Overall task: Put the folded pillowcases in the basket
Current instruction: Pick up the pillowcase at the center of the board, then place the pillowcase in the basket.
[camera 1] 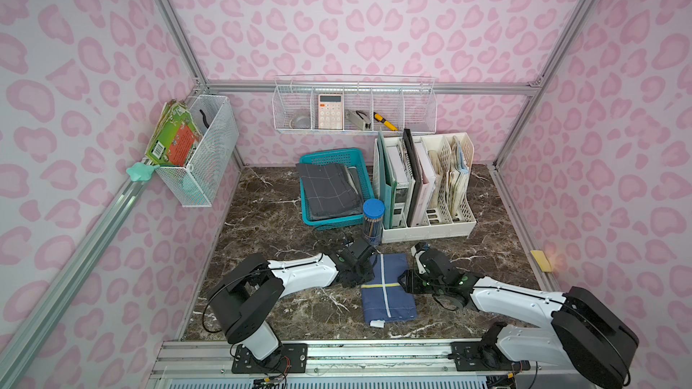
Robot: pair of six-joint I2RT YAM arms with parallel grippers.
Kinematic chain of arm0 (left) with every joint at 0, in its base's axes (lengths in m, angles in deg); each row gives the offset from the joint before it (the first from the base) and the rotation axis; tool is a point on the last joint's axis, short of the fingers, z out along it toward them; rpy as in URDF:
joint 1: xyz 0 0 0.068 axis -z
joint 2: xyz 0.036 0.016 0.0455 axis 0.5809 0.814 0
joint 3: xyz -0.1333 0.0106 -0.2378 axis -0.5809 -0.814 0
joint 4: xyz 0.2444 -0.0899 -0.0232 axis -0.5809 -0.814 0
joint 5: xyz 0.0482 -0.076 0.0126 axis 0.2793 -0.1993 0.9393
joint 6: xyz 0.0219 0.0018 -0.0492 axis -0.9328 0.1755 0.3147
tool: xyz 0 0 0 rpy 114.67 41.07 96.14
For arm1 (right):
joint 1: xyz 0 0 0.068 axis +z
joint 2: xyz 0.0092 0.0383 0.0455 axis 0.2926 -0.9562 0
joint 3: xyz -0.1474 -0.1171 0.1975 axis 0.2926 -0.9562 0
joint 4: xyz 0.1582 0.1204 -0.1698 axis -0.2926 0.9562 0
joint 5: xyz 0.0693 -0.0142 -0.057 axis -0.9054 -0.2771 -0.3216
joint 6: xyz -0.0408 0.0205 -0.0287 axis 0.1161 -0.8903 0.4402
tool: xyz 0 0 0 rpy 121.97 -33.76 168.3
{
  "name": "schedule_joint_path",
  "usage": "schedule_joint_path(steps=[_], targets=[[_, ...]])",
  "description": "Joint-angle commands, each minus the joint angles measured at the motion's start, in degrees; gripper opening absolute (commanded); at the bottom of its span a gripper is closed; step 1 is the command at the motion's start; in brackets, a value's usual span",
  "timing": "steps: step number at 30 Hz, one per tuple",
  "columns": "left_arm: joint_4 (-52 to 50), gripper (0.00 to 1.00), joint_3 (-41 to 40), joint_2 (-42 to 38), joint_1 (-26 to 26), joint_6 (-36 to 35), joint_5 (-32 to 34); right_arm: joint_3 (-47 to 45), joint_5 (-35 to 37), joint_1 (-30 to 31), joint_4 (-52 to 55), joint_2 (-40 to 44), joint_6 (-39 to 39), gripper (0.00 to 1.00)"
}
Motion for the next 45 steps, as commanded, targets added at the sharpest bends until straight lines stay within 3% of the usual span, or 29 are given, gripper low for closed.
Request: schedule_joint_path(steps=[1, 9, 11, 23, 31, 38, 45], targets=[[-1.4, 0.34, -0.4, 0.3, -0.1, -0.1, -1.6, 0.8, 0.0, 1.3, 0.3, -1.3, -1.3, 0.51], [-0.7, 0.03, -3.1, -3.0, 0.0, 0.4, -0.8, 2.0, 7.5, 5.5, 3.7, 2.8, -1.3, 0.10], [-1.8, 0.00, -3.6, -5.1, 0.5, 1.0, 0.5, 2.7, 9.6, 7.1, 5.1, 3.7, -1.7, 0.01], [-17.2, 0.00, -0.5, -24.1, 4.5, -2.0, 16.3, 12.4, 22.9, 16.4, 10.3, 9.3, 1.3, 0.00], [-25.7, 0.00, 4.7, -35.6, 4.4, -6.5, 24.4, 21.4, 25.9, 19.6, 9.4, 10.6, 8.2, 0.00], [-25.8, 0.00, 10.3, -39.7, 3.4, -16.0, 33.5, 33.0, 30.2, 19.3, 5.3, 4.0, 18.0, 0.00], [-28.8, 0.00, 20.7, -37.9, -6.1, -23.8, 32.0, 50.2, 26.7, 15.4, 5.6, -9.0, 25.4, 0.00]])
